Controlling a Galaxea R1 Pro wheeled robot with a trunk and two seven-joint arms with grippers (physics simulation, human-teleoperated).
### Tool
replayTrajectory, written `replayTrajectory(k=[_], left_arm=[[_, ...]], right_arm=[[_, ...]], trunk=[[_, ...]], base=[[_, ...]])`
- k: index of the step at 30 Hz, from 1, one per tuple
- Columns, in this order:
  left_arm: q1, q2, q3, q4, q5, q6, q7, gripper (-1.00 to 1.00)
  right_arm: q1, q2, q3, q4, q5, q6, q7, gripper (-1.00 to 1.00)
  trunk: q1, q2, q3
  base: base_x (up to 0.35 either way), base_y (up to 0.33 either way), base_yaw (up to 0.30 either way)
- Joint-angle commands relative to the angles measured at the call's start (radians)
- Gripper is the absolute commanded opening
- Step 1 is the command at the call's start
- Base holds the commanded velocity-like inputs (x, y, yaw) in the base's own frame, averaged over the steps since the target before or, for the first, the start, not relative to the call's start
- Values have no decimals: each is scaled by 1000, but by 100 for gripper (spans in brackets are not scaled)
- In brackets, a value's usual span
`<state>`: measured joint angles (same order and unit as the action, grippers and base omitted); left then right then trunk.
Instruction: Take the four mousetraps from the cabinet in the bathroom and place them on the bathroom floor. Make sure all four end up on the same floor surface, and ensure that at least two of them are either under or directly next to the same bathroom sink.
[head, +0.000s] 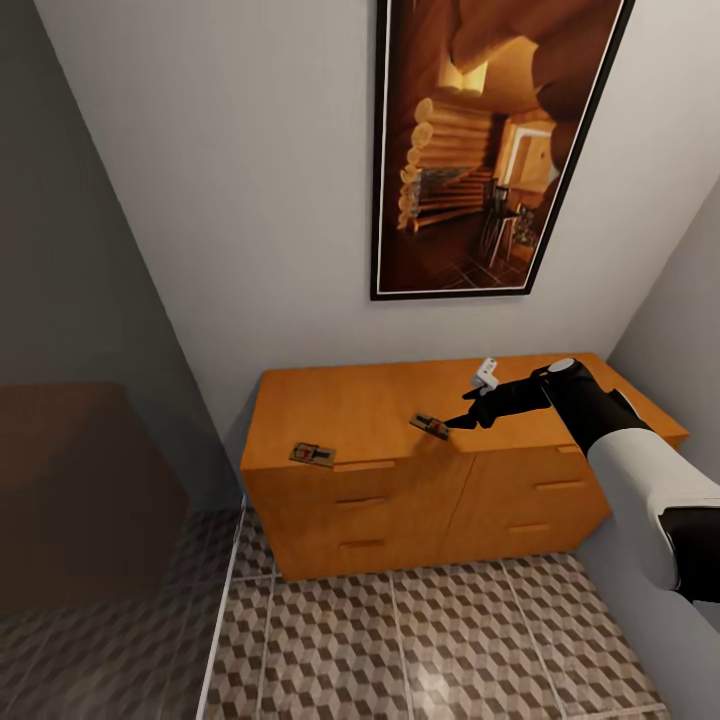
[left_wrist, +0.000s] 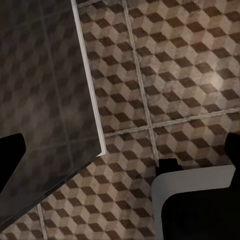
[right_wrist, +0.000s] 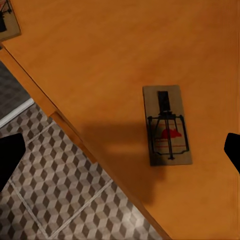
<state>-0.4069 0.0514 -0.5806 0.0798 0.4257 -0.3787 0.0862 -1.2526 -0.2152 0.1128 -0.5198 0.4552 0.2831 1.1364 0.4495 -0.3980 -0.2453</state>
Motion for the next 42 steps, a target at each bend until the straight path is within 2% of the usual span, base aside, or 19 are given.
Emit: replayTrajectory(k=[1,10,17,29,42], left_arm=[[-1,-1,-8,3,5,-4,1,100],[-1,-1,-8,3,5,-3,1,100],[-1,-1,-8,3,5,-3,1,100],[-1,-1,-8,3,5,3,2,100],[-1,-1,-8,2,4,110,0,100]], right_arm=[[-1,-3,4,-2,-1,6,2,100],[-1,-8,3,-2,-2,-1,-5,100],[-1,-11,1,-2,-3,-2,-45,100],[-1,-19,-26,-2,-3,-2,-80,100],[-1,-17,-28,-2,-4,-2,-108,100]], trunk=[[1,-2,-3],[1,-2,-10],[1,-2,-14],[1,-2,-17],[1,-2,-17]], base=[[0,0,0],[0,0,0],[0,0,0],[0,0,0],[2,0,0]])
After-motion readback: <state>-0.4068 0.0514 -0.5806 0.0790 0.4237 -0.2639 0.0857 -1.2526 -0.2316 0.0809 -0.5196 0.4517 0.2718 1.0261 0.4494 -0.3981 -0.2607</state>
